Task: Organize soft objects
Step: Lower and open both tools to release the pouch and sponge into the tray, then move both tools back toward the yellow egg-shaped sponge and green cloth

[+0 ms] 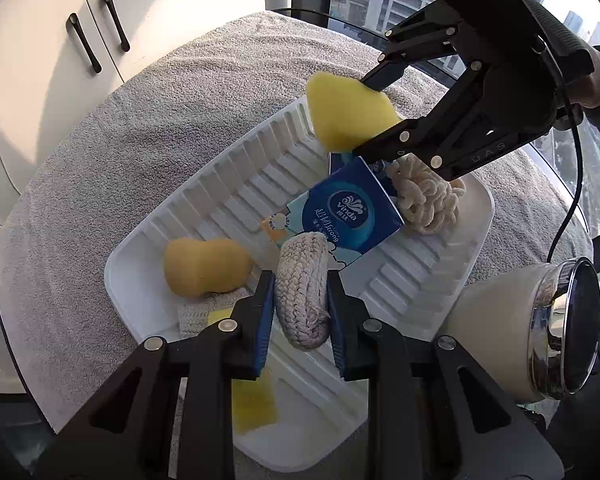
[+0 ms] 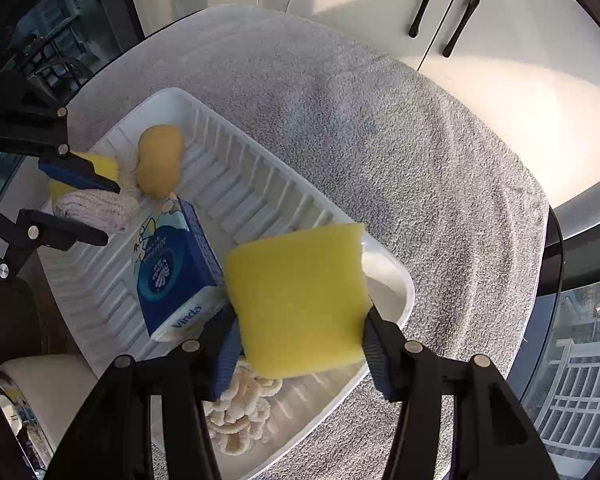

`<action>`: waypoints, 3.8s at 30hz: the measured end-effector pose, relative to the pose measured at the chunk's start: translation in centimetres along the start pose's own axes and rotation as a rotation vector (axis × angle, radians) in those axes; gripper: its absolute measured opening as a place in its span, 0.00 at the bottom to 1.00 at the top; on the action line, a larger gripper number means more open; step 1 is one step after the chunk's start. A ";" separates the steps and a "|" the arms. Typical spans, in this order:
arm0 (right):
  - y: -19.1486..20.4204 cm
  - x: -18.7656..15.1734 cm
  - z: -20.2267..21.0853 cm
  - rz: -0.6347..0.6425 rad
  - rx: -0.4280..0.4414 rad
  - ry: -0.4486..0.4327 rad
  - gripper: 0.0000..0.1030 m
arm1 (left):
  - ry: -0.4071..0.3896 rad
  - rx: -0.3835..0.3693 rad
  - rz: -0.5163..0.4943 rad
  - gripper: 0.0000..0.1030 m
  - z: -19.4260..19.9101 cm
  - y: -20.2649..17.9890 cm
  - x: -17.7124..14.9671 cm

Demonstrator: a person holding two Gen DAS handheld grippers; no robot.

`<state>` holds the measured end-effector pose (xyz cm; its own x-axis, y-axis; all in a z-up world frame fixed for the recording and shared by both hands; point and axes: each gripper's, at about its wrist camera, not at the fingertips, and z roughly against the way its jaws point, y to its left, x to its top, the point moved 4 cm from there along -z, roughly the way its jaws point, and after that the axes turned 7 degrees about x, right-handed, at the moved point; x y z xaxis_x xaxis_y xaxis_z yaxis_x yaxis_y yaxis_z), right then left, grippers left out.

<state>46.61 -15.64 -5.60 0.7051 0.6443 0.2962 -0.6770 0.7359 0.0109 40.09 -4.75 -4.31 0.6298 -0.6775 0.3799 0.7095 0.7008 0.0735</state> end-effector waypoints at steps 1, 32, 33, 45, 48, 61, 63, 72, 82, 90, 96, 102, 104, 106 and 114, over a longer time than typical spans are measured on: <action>-0.1 0.1 -0.1 -0.002 0.002 0.002 0.55 | 0.003 -0.001 -0.004 0.22 -0.2 -0.1 -0.1; -0.4 0.2 -0.9 -0.031 0.044 -0.023 0.56 | 0.054 0.045 -0.058 0.22 -2.3 -1.0 0.4; -0.5 0.3 -1.0 -0.034 0.046 -0.025 0.56 | 0.053 0.051 -0.053 0.23 -2.3 -1.0 0.4; -1.1 0.0 -1.0 -0.076 0.043 -0.038 0.77 | 0.036 0.113 -0.010 0.49 -2.1 0.2 0.4; -1.0 -0.1 -0.8 -0.067 0.040 -0.038 0.80 | 0.028 0.110 0.003 0.51 -1.7 0.2 0.2; -0.6 -0.6 3.5 -0.068 0.033 -0.113 0.88 | -0.047 0.123 0.063 0.74 1.7 0.8 0.3; -0.7 -0.8 4.4 -0.073 0.026 -0.125 0.88 | -0.067 0.128 0.078 0.81 2.7 1.2 0.2; 0.5 -2.7 13.1 -0.097 -0.008 -0.308 0.89 | -0.295 0.254 0.241 0.98 12.2 3.5 -1.1; 6.8 -8.4 23.2 -0.105 -0.035 -0.544 0.92 | -0.548 0.345 0.399 1.00 23.0 1.8 -7.0; 13.4 -15.0 26.0 -0.083 -0.035 -0.639 0.95 | -0.655 0.393 0.440 1.00 26.5 -3.3 -13.1; 18.5 -20.0 23.8 -0.086 -0.059 -0.670 1.00 | -0.668 0.378 0.433 1.00 24.4 -9.6 -17.7; 22.9 -23.8 18.3 -0.113 -0.032 -0.637 1.00 | -0.612 0.327 0.466 1.00 20.1 -14.5 -21.7; 24.0 -24.8 17.0 -0.127 -0.009 -0.627 1.00 | -0.608 0.309 0.487 1.00 19.5 -15.2 -22.8; 24.7 -25.7 16.0 -0.148 0.010 -0.621 1.00 | -0.606 0.310 0.515 1.00 19.3 -15.7 -23.8; 25.9 -28.6 14.6 -0.234 0.013 -0.631 1.00 | -0.601 0.317 0.597 1.00 18.3 -16.9 -27.2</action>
<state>5.84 -18.02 0.11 0.5780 0.2201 0.7858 -0.5263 0.8364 0.1529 5.16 5.92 0.93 0.5309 -0.0130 0.8473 0.1414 0.9872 -0.0734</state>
